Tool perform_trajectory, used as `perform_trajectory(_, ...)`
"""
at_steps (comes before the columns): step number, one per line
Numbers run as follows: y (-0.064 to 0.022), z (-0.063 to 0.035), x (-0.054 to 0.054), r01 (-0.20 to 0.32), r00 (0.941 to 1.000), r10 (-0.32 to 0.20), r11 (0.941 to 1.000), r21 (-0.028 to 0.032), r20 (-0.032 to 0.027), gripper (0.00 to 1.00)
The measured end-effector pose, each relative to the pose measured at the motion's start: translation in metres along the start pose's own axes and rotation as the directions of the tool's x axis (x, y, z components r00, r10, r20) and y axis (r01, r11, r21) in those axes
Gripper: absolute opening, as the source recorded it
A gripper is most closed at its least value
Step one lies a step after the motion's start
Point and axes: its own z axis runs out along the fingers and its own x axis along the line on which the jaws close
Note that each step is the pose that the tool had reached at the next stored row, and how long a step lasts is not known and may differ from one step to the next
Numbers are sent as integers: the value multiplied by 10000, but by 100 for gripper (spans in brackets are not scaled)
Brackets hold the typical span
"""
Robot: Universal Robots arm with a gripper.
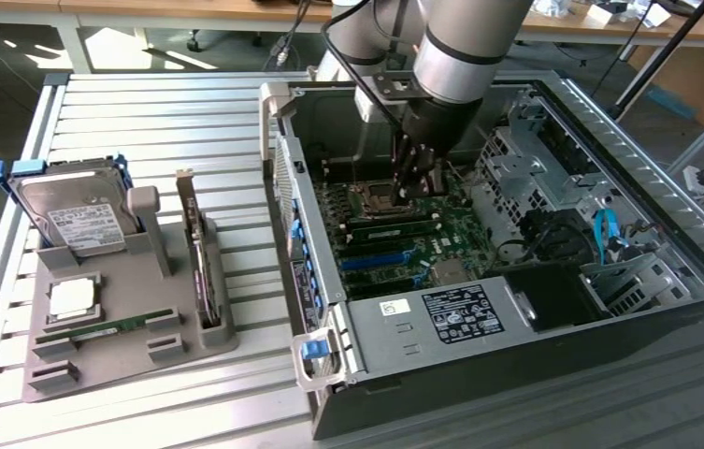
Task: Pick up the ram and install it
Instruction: 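Press down the ram until it locks into place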
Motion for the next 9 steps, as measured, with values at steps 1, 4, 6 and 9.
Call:
perform_trajectory(1, 0, 0, 0, 0, 10000, 0, 10000, 0, 0, 10)
perform_trajectory(4, 0, 0, 0, 0, 10000, 0, 10000, 0, 0, 10)
perform_trajectory(6, 0, 0, 0, 0, 10000, 0, 10000, 0, -1, 10)
perform_trajectory(9, -1, 1, 0, -190, 9998, 190, 9998, 8, 2, 10)
